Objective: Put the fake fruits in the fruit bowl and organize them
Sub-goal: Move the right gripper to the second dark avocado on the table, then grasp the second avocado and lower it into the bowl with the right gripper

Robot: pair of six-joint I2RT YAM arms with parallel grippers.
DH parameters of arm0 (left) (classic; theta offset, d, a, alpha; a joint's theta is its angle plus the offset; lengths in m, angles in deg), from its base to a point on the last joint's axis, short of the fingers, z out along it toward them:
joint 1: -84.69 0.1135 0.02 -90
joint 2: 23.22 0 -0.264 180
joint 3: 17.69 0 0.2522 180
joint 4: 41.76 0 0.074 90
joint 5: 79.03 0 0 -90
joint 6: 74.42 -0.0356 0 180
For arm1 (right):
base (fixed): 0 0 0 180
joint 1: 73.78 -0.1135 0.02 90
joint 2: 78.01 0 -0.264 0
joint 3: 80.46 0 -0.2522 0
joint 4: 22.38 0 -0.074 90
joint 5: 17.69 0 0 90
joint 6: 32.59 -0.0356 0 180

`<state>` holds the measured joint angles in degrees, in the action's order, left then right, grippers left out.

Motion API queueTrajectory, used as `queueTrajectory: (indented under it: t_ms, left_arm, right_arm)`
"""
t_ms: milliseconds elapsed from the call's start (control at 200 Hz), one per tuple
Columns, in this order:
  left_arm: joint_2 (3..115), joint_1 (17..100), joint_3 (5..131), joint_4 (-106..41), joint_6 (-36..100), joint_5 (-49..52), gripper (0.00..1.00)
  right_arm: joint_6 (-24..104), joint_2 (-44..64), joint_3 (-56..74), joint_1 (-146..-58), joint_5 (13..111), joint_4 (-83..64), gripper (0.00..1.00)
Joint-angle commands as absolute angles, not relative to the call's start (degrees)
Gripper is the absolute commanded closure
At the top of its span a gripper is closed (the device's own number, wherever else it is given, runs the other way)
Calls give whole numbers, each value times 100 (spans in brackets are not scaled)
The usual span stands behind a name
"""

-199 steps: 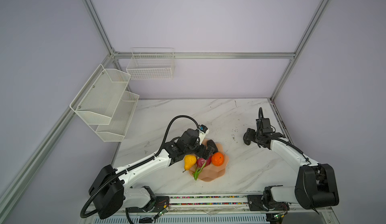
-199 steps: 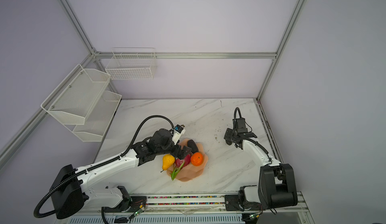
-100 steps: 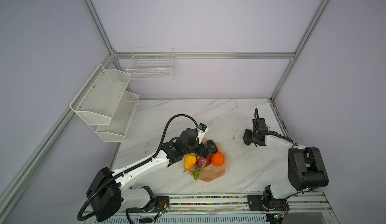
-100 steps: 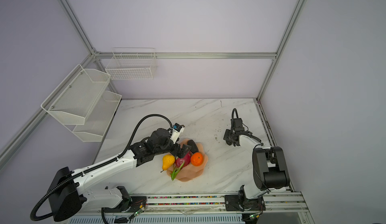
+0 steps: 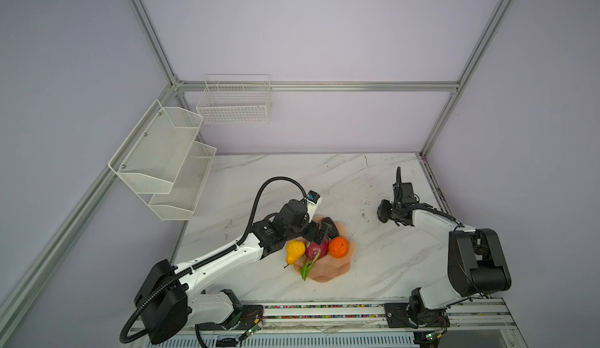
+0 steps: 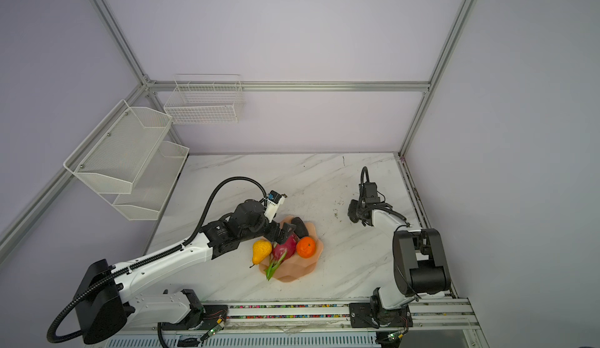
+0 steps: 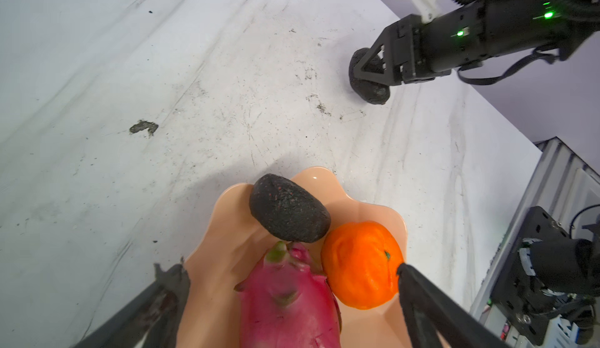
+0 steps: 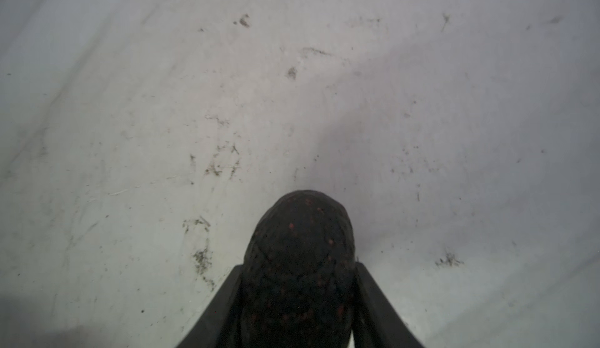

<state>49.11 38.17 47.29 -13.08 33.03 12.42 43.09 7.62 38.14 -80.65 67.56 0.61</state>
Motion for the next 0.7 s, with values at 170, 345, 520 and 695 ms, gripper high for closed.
queueTrajectory:
  t_ms: [170,345,520,695]
  left_arm:
    - [4397,3984,5145,-582,3722,2094,0]
    - [3880,3980,4899,-335,3677,1069,0]
    - [3442,3983,4898,356,3723,815,0]
    - [3197,3987,5000,1045,3745,678,0]
  right_arm:
    - [4740,-230,3179,-9266,5695,305,63]
    - [4487,-621,3199,-10221,5483,676,64]
    - [3807,-1242,3266,-11275,5431,1061,64]
    - [3232,-1693,3601,-12260,5520,1353,64]
